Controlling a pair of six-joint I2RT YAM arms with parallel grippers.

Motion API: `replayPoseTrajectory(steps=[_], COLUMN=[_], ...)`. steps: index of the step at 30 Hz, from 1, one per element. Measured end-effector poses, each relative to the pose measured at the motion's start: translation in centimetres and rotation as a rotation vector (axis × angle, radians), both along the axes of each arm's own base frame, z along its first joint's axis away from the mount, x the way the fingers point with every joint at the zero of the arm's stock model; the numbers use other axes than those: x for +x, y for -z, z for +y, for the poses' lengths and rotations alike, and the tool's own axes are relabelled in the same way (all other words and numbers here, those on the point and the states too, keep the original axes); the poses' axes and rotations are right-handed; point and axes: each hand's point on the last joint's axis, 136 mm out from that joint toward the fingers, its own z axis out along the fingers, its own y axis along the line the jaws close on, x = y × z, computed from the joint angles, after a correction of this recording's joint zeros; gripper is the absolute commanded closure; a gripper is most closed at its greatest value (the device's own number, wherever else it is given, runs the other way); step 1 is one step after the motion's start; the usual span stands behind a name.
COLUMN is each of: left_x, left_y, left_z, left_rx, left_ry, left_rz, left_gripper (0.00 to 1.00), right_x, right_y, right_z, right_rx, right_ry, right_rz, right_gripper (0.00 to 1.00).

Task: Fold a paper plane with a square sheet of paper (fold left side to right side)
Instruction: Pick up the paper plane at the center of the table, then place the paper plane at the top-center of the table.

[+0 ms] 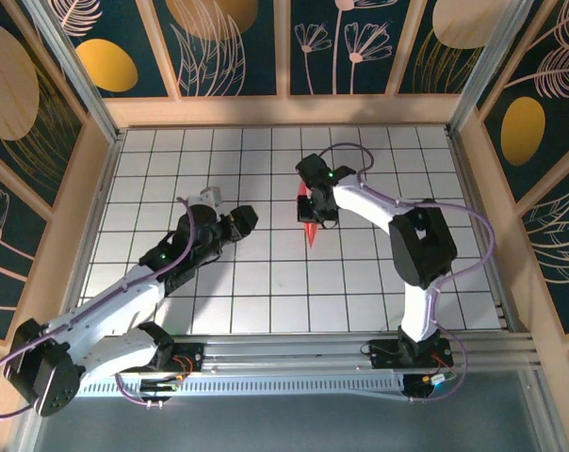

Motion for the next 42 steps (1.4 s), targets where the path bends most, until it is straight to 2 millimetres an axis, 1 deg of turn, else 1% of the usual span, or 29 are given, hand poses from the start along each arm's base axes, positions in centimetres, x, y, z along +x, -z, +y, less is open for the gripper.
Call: replayPoseTrajectory(steps=[3, 5, 8, 13, 18, 25, 32, 39, 42], left_x=[-0.7, -1.2, -1.8, -2.4, -2.6, -2.7, -2.6, -2.4, -2.4], left_y=[0.8, 1.4, 2.0, 2.1, 2.1, 3.1, 4.1, 4.5, 4.6], left_z=[1.6, 2.6, 3.8, 5.4, 6.0, 6.0, 5.6, 5.2, 5.1], left_rx=[0.045, 0.069, 0.089, 0.101, 0.106, 0.125, 0.138, 0.141, 0.140], left_ry=[-0.037, -0.059, -0.089, -0.134, -0.155, -0.151, -0.134, -0.123, -0.121], left_rz=[0.000, -0.001, -0.006, -0.027, -0.037, -0.013, 0.014, 0.026, 0.031], left_gripper=[0.28, 0.25, 0.21, 0.20, 0.20, 0.20, 0.19, 0.19, 0.19], right_x=[2.2, 3.3, 4.9, 6.5, 7.8, 8.6, 8.6, 8.8, 8.8], right_y=[-0.3, -0.3, -0.3, 0.9, 2.2, 3.4, 4.8, 4.8, 4.8], right_z=[-0.1, -0.3, -0.1, 0.2, -0.8, -2.1, -2.2, -2.3, -2.4], right_rx=[-0.018, -0.032, -0.046, -0.077, -0.104, -0.120, -0.131, -0.132, -0.131], right_ry=[0.008, 0.015, 0.012, -0.006, 0.006, 0.035, 0.037, 0.040, 0.041], right_rz=[-0.009, -0.007, -0.008, 0.021, 0.061, 0.096, 0.123, 0.123, 0.124], right_gripper=[1.00, 1.00, 1.00, 1.00, 1.00, 1.00, 1.00, 1.00, 0.98])
